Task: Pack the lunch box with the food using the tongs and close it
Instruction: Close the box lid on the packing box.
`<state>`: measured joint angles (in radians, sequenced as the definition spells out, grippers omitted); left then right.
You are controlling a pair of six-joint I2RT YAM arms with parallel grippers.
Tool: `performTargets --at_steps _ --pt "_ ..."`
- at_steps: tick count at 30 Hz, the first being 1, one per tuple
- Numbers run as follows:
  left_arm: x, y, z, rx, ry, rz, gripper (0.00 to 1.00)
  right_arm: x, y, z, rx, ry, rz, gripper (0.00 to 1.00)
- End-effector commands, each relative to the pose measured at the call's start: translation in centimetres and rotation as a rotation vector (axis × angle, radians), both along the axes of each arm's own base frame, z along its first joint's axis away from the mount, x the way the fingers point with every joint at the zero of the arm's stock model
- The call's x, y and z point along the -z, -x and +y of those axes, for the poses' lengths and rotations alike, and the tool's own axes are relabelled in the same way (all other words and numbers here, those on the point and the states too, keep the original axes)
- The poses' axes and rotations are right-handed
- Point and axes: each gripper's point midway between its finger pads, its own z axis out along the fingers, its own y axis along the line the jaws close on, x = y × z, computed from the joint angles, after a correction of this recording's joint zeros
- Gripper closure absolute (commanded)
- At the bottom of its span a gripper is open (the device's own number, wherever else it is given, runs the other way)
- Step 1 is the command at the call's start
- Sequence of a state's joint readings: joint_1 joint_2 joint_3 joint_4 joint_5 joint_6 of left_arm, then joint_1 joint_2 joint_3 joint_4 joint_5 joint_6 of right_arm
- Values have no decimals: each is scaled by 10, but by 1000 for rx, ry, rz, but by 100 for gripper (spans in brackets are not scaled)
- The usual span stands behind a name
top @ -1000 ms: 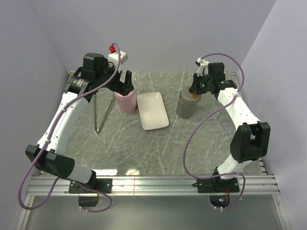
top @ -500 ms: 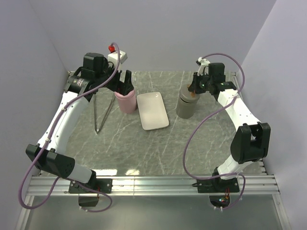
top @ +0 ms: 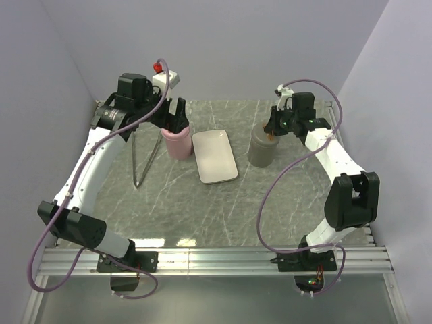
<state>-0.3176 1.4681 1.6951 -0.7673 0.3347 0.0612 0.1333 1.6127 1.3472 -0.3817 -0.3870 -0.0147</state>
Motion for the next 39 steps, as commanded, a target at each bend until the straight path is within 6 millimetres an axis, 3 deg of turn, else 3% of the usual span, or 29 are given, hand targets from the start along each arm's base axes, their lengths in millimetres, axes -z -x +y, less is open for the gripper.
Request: performTargets --at_steps 1,10,15,25,39 --pt "-20 -5 -4 6 38 -48 1 -15 1 7 -13 -21 -51 100" --pt "-18 -6 -4 2 39 -39 1 -2 -1 7 -10 33 -41 100" --pt "-4 -4 -7 24 59 15 1 8 3 8 -11 25 -16 100" --pt "0 -9 -1 14 88 46 1 24 16 11 -26 1 40 100" --pt "-1 -11 1 16 99 46 0 22 25 20 -71 -28 109 100"
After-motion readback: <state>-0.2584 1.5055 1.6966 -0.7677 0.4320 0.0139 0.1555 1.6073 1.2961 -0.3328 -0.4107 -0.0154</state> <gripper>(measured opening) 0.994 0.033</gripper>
